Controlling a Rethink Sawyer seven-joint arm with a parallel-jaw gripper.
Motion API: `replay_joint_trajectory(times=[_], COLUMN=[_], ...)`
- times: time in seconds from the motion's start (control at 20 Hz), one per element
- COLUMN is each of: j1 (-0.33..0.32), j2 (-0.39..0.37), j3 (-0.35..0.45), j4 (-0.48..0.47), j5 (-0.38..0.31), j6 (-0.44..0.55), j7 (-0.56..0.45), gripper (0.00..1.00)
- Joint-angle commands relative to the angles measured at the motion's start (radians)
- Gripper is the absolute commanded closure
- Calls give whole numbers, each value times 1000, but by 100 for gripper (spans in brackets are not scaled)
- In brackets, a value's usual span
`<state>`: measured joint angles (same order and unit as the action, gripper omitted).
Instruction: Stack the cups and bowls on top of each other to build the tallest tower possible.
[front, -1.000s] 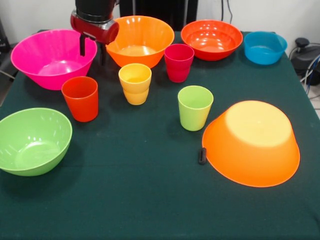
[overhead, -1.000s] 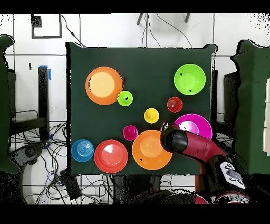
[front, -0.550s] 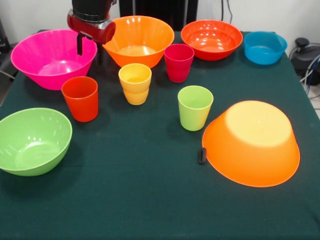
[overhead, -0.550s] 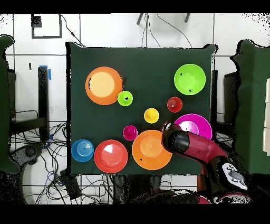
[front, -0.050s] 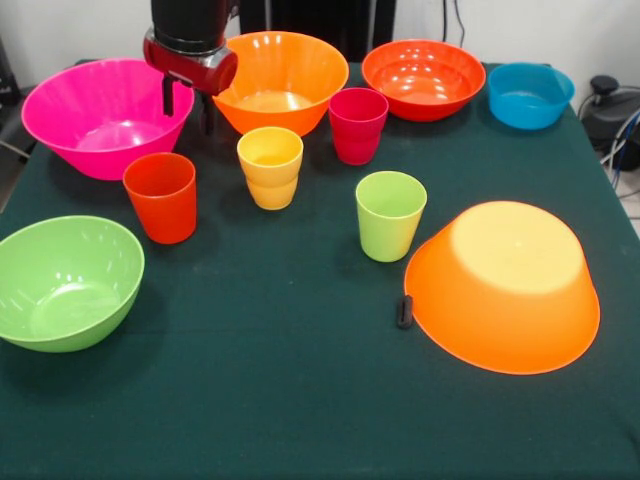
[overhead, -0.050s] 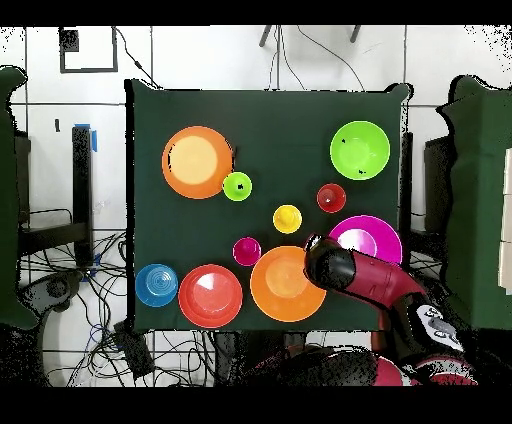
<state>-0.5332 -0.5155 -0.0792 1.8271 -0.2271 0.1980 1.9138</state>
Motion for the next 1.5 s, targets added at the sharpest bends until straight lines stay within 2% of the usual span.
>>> replay_joint_trajectory(times=[0.05, 1.5], j1=[-2, -23], j2=[54, 28], j3=[81, 94], j4=[-75, -93], j5=[-30, -44], j6=[-50, -1], j7=[60, 15], gripper=[0, 0])
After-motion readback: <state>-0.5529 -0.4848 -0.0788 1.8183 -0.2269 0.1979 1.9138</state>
